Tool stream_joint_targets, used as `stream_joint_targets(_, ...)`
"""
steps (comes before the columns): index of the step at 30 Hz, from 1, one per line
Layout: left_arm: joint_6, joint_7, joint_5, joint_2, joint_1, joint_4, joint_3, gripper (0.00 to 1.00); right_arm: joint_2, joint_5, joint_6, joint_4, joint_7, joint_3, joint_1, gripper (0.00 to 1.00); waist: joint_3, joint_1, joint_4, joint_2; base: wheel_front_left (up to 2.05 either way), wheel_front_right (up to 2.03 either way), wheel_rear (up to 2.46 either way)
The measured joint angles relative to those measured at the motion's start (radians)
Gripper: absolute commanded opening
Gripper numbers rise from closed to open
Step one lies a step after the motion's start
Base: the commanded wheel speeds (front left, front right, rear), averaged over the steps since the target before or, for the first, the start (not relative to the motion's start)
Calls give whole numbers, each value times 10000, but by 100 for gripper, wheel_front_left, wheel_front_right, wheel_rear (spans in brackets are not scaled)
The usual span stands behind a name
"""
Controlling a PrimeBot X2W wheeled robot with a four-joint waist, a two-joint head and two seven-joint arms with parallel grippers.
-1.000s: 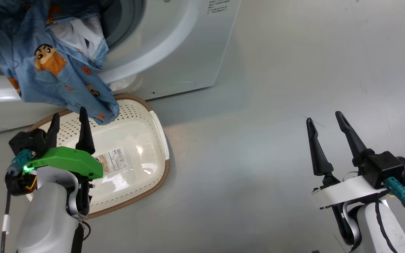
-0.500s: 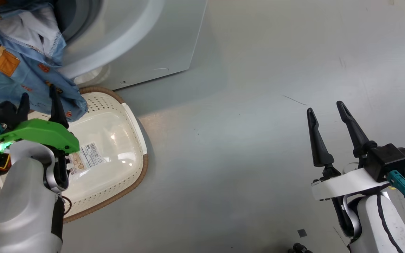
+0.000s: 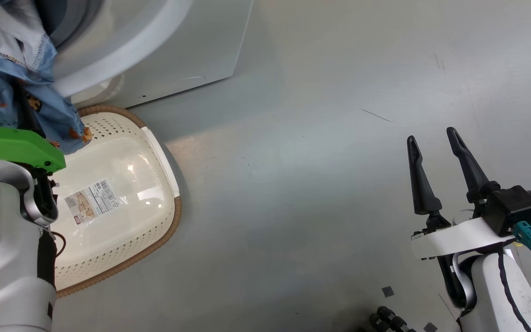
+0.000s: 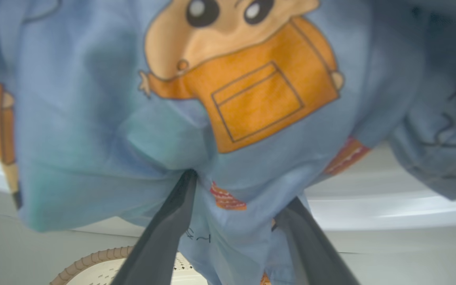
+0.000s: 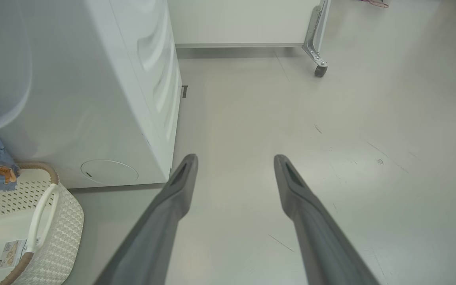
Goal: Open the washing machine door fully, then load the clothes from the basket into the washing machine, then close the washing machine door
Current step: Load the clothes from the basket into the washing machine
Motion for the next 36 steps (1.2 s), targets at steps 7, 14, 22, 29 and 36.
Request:
stream_joint_targets(7, 48, -334, 2, -134, -146, 224, 17, 0, 27, 0, 0, 8, 0, -136, 0, 100, -34, 0, 143, 0, 0, 0, 0)
stream_joint_targets(14, -391, -479, -138, -757, -120, -291, -130, 0, 38, 0, 0, 42, 0, -184, 1, 100, -200, 0, 409, 0, 0, 0, 0)
stream_joint_targets(22, -936, -483, -151, -911, -15, -1014, -487, 0, 44, 13, 0, 280, 0, 73, 1, 100, -513, 0, 602, 0, 0, 0, 0)
stream_joint_targets(29, -1062, -568, -326, -790, -520, -1801, -389, 0, 52, 157, 0, 477, 0, 374, 6, 100, -872, 0, 471, 0, 0, 0, 0)
stream_joint_targets(36, -876, -159, -320, -125, -763, -1662, -174, 0, 56, 479, 0, 504, 0, 765, 36, 100, -1029, 0, 83, 0, 0, 0, 0)
